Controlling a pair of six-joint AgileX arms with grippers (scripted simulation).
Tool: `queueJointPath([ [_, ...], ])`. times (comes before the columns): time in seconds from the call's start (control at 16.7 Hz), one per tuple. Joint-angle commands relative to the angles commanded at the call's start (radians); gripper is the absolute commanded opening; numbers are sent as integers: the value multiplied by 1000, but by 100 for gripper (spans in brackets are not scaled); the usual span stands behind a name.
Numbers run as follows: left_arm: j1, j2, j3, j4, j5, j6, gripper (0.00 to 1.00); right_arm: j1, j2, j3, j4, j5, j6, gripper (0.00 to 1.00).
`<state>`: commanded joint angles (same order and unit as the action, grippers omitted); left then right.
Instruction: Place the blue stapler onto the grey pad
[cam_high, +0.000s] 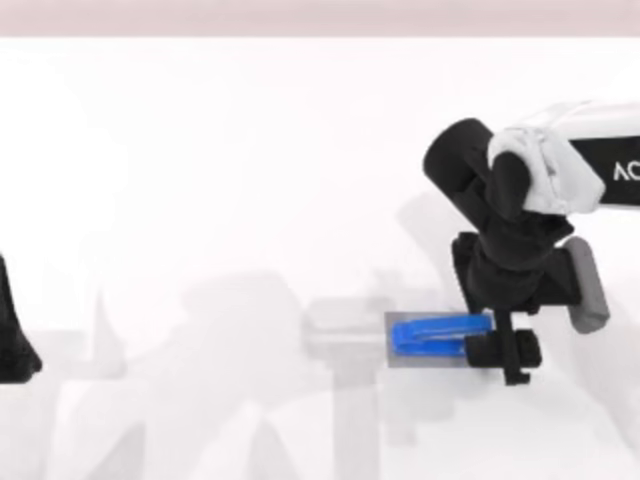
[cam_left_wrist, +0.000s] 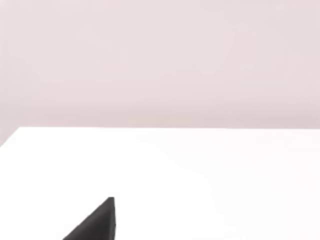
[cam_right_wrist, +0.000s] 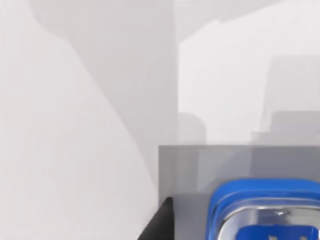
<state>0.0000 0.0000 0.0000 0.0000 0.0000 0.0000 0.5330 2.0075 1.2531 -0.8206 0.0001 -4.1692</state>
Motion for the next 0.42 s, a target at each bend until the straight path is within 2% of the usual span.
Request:
queueJointPath([
  [0.06,0,0,0,0,0,0,100,0,0,0,0,0,0,98],
  [0.12,0,0,0,0,0,0,100,0,0,0,0,0,0,100],
  [0.42,0,0,0,0,0,0,100,0,0,0,0,0,0,100],
])
